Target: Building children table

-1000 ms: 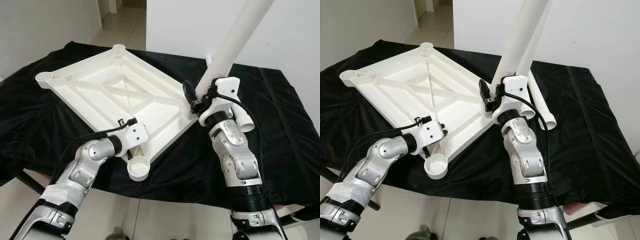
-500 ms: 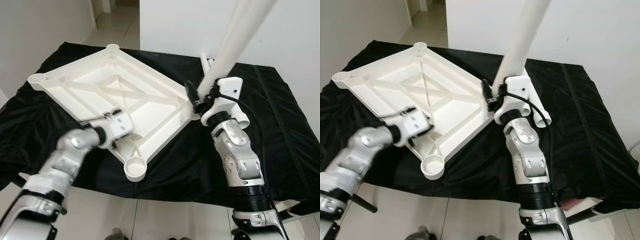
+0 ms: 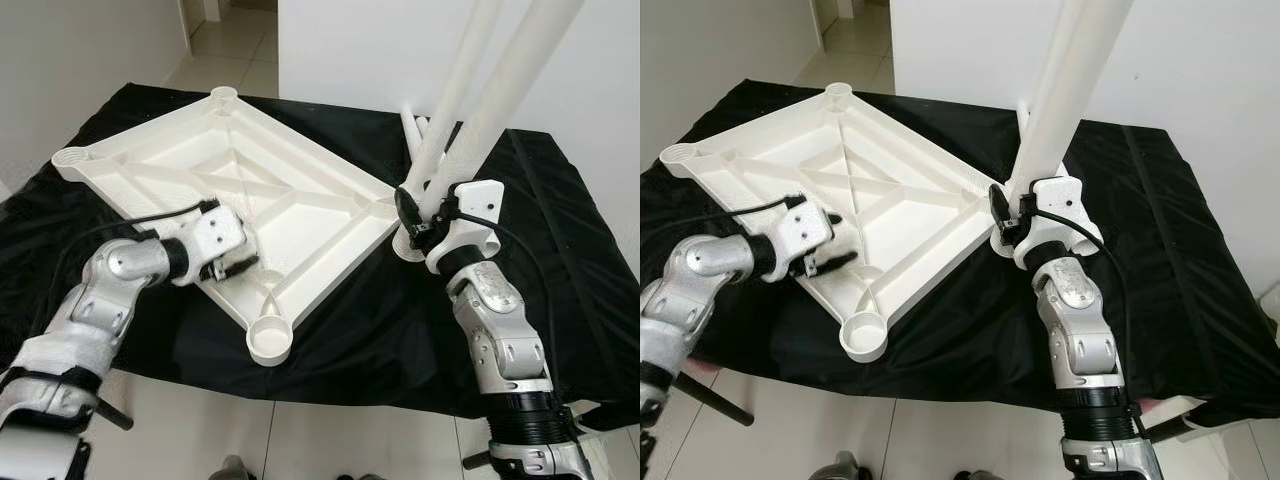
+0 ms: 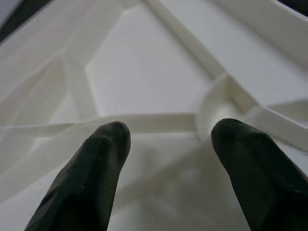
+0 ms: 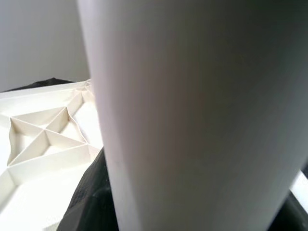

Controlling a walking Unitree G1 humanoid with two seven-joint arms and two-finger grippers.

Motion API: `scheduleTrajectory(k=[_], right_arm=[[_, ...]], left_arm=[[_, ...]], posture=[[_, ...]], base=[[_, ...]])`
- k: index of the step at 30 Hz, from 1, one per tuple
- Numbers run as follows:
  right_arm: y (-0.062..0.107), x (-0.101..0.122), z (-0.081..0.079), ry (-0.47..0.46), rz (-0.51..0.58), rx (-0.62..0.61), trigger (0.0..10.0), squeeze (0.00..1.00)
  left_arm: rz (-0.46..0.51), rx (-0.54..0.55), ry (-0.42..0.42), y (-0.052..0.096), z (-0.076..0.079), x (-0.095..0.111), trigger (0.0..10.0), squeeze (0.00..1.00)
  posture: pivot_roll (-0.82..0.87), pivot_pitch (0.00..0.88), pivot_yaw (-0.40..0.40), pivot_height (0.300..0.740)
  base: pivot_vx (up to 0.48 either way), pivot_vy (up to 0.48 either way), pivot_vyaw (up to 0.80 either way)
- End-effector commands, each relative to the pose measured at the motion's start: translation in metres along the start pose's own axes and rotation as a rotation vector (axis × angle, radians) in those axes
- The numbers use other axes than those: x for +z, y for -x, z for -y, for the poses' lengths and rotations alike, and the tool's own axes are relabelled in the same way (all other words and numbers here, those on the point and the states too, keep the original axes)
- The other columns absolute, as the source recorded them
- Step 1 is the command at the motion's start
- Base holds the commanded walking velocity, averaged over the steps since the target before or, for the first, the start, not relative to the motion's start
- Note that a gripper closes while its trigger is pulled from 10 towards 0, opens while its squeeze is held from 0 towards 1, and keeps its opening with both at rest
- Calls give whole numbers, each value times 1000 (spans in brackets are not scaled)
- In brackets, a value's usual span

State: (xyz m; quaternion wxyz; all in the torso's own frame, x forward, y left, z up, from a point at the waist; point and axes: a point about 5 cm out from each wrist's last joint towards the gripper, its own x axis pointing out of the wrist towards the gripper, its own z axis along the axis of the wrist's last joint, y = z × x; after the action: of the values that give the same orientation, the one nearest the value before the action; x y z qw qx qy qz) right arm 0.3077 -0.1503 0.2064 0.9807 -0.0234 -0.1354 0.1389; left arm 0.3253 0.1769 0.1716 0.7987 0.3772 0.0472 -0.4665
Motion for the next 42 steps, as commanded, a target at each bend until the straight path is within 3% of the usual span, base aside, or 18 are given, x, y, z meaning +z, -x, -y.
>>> scheduleTrajectory(k=[1, 6, 19, 23, 28, 34, 40, 41, 42], right_arm=[[2, 1, 0, 15, 0, 8, 10000, 0], [1, 1, 0, 17, 2, 8, 10000, 0], [1, 4, -1, 19, 12, 14, 10000, 0], [2, 6, -3, 16, 17, 14, 10000, 0], [3, 6, -3, 17, 16, 13, 10000, 0], [5, 6, -5, 11, 15, 10, 10000, 0], [8, 5, -6, 13, 11, 5, 10000, 0], [8, 5, -6, 13, 10, 3, 10000, 0], [8, 5, -6, 14, 10, 3, 10000, 0]], left_arm=[[-12, -70, -3, 1, 5, -3, 10000, 0], [-17, -105, 51, 4, 0, -6, 10000, 0], [-36, -116, 8, -6, -4, -7, 10000, 0], [-68, -183, -49, -20, -1, -8, 10000, 0], [-81, -191, -70, -24, 0, -9, 10000, 0], [-96, -240, -118, -44, 7, -8, 10000, 0], [-119, -268, -129, -47, 9, -13, 10000, 0], [-123, -270, -128, -47, 9, -14, 9137, 0], [-130, -268, -129, -47, 9, -15, 3882, 0]], posture=[[108, 53, -24, 740], [105, 55, -24, 740], [98, 51, -18, 740], [86, 56, -8, 740], [86, 56, -8, 740], [66, 52, 9, 740], [61, 49, 16, 740], [59, 49, 17, 740], [58, 48, 18, 740]], base=[[0, 0, 0], [0, 0, 0], [0, 0, 0], [0, 0, 0], [0, 0, 0], [0, 0, 0], [0, 0, 0], [0, 0, 0], [0, 0, 0]])
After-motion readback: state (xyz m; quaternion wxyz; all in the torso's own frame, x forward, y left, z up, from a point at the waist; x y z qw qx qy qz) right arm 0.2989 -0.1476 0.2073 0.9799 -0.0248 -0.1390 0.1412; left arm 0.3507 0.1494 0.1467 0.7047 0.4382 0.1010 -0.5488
